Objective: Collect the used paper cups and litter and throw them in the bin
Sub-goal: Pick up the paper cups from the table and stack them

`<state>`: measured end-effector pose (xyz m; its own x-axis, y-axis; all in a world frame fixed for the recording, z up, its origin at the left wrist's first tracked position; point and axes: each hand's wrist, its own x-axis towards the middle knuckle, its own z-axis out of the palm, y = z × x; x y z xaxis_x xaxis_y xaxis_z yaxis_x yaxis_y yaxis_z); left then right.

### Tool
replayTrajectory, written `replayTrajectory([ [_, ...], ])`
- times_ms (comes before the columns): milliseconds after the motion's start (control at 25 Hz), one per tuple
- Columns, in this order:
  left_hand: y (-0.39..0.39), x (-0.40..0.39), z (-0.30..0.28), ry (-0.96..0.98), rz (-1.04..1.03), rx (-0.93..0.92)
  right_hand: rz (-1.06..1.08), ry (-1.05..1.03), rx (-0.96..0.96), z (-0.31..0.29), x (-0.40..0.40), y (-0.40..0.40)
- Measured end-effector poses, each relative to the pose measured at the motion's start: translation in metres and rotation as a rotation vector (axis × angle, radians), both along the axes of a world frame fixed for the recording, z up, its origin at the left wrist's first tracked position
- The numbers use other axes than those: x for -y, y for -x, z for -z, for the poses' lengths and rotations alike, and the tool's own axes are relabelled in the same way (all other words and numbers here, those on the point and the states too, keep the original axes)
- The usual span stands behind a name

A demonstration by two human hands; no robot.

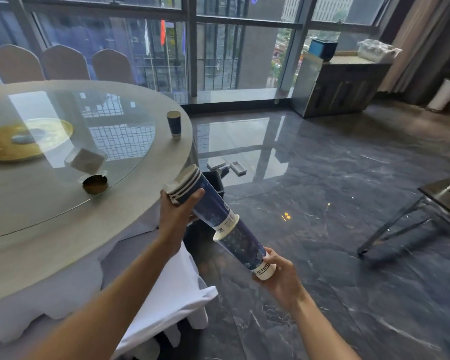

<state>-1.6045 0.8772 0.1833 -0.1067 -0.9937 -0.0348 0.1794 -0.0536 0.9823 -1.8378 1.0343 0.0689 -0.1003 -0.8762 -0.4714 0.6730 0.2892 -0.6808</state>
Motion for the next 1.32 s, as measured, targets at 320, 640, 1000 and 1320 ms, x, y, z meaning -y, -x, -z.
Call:
replayTrajectory([
  [320, 0.112, -0.039, 0.023, -0.113, 0.344, 0.123, 0.143, 0.078, 0.122, -0.007, -0.028, 0.055],
  [640, 0.215, -0.009, 0.058, -0.248, 0.563, 0.112, 0.24, -0.006, 0.134, 0.02, -0.005, 0.138],
  [1000, 0.328, 0.112, 0.059, -0.356, 0.592, 0.175, 0.321, -0.08, 0.136, 0.009, 0.117, 0.245],
  [1320, 0.327, 0.21, 0.059, -0.461, 0.532, 0.154, 0.224, -0.144, 0.193, 0.016, 0.242, 0.256],
])
